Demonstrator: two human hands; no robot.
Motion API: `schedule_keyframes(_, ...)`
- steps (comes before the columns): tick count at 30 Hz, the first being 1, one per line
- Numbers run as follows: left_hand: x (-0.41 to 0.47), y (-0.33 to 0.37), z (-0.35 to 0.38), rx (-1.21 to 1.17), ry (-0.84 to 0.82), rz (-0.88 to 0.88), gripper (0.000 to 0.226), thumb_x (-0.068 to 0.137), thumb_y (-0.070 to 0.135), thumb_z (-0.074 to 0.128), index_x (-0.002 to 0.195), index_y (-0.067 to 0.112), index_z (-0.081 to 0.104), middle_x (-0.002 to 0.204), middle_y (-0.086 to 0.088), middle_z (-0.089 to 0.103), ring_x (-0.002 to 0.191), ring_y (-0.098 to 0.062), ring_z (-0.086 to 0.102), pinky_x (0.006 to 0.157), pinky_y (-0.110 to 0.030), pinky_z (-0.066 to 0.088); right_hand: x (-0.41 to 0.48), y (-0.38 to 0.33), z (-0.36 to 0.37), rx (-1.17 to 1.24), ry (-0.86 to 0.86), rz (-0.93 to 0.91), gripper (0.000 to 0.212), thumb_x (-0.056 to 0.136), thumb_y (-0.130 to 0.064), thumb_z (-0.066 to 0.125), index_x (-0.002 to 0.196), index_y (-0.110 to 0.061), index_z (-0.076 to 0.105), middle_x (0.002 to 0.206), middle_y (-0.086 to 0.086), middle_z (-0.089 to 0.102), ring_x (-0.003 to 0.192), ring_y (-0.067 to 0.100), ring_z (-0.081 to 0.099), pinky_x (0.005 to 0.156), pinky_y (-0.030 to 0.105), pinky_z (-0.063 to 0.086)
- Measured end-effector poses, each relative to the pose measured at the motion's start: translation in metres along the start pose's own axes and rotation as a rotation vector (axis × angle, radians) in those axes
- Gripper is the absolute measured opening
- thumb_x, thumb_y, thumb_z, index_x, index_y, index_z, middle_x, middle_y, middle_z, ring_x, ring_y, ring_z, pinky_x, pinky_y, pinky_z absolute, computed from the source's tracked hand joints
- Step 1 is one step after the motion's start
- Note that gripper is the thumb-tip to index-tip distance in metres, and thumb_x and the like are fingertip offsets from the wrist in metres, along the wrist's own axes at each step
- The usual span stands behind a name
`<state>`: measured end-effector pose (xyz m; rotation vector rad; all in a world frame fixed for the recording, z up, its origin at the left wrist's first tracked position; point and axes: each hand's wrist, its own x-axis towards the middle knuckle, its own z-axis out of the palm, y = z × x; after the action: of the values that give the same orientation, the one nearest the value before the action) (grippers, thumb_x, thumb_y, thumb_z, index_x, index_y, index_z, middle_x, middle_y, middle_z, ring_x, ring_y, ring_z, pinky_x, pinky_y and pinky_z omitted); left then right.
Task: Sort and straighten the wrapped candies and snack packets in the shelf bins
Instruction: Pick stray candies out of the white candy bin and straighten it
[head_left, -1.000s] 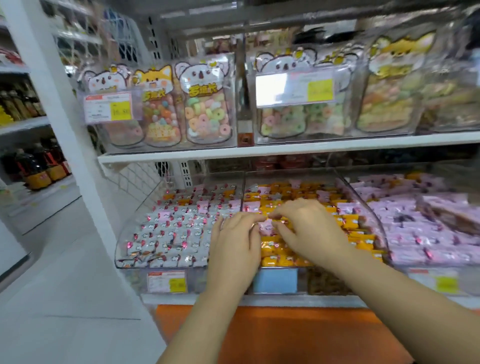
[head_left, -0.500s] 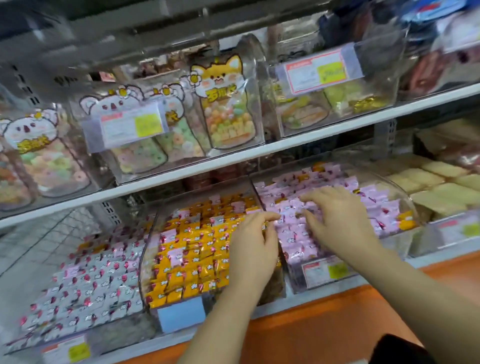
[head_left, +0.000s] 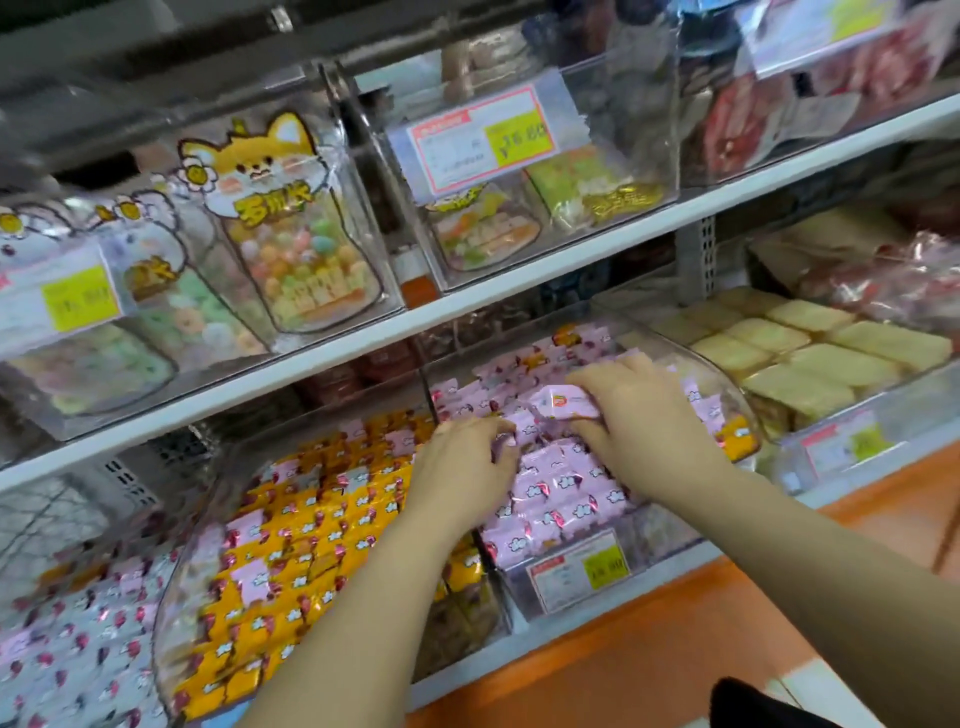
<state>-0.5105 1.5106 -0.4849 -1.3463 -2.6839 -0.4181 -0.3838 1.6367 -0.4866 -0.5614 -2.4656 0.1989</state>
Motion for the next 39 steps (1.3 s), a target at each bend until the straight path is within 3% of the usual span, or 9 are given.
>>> schedule_keyframes(4,0.0,0.002,0.0,-0.001,0.004,-0.006,0.033,0.091,0.028,0.05,0.122,0.028,0.06,0.115,-0.001,0.065,0.113,-0.025,0.047,0.091,-0.034,0.044,0.014,-0.013,-0.001,0.257,0.075,-0.173,0.035,0.082,-0.014,0.065,0.116,-0.014,0.058,0.113,0.006,0.056,0.101,0.029,0.047,0.085,0.04,0.04)
schedule_keyframes(9,-0.01,0.003,0.004,-0.182,0.114,-0.036,0.052,0.09,0.019,0.051,0.14,0.021,0.035,0.108,0.004,0.059,0.111,-0.019,0.044,0.089,-0.032,0.04,0.02,-0.031,-0.006,0.62,0.073,-0.137,0.05,0.089,-0.008,0.057,0.134,-0.023,0.04,0.13,-0.007,0.048,0.109,0.004,0.047,0.088,0.019,0.04)
schedule_keyframes(14,-0.01,0.005,0.006,-0.273,0.121,-0.099,0.064,0.088,0.015,0.052,0.145,0.024,0.023,0.108,0.003,0.059,0.113,-0.018,0.044,0.09,-0.03,0.04,0.019,-0.033,-0.001,0.876,-0.007,-0.024,0.036,0.09,-0.005,0.056,0.111,-0.031,0.043,0.089,-0.013,0.056,0.079,-0.005,0.056,0.067,0.005,0.042)
schedule_keyframes(19,-0.011,0.003,0.007,-0.269,0.129,-0.082,0.058,0.089,0.016,0.051,0.142,0.024,0.029,0.105,0.006,0.059,0.112,-0.017,0.043,0.09,-0.033,0.043,0.025,-0.024,0.008,0.753,-0.1,0.08,0.03,0.089,-0.012,0.059,0.081,-0.028,0.035,0.074,-0.003,0.041,0.073,0.012,0.043,0.067,0.024,0.041)
schedule_keyframes(23,-0.011,0.004,0.007,-0.299,0.138,-0.087,0.058,0.088,0.016,0.052,0.142,0.025,0.03,0.099,0.007,0.052,0.11,-0.017,0.046,0.092,-0.033,0.045,0.029,-0.022,0.005,0.681,-0.182,0.062,0.03,0.089,-0.012,0.06,0.08,-0.024,0.034,0.07,-0.004,0.039,0.061,0.007,0.039,0.053,0.009,0.036)
schedule_keyframes(29,-0.012,0.005,0.006,-0.297,0.128,-0.082,0.06,0.089,0.015,0.051,0.143,0.025,0.028,0.102,0.005,0.054,0.114,-0.019,0.045,0.095,-0.038,0.045,0.041,-0.019,-0.003,0.489,-0.258,0.005,0.041,0.084,-0.014,0.068,0.074,-0.031,0.032,0.075,-0.005,0.044,0.072,0.014,0.048,0.059,0.017,0.037)
schedule_keyframes(31,-0.012,0.005,0.006,-0.293,0.128,-0.085,0.059,0.089,0.015,0.051,0.143,0.025,0.029,0.103,0.004,0.054,0.113,-0.02,0.045,0.094,-0.038,0.045,0.044,-0.025,-0.005,0.401,-0.314,-0.075,0.034,0.082,-0.011,0.068,0.079,-0.03,0.041,0.076,-0.008,0.047,0.072,0.013,0.049,0.059,0.018,0.037)
schedule_keyframes(34,-0.013,0.004,0.007,-0.307,0.124,-0.084,0.06,0.088,0.013,0.052,0.142,0.026,0.029,0.102,0.003,0.055,0.112,-0.019,0.045,0.093,-0.037,0.045,0.042,-0.034,0.001,0.151,-0.428,-0.111,0.031,0.085,-0.009,0.064,0.112,-0.018,0.053,0.09,-0.003,0.054,0.078,0.014,0.046,0.064,0.025,0.035)
schedule_keyframes(39,-0.012,0.003,0.009,-0.314,0.128,-0.091,0.061,0.087,0.012,0.051,0.142,0.028,0.029,0.109,0.001,0.059,0.114,-0.018,0.042,0.094,-0.035,0.045,0.031,-0.031,0.019,-0.018,-0.257,-0.075,0.043,0.085,-0.012,0.064,0.126,-0.017,0.052,0.123,0.005,0.054,0.108,0.025,0.053,0.084,0.034,0.047)
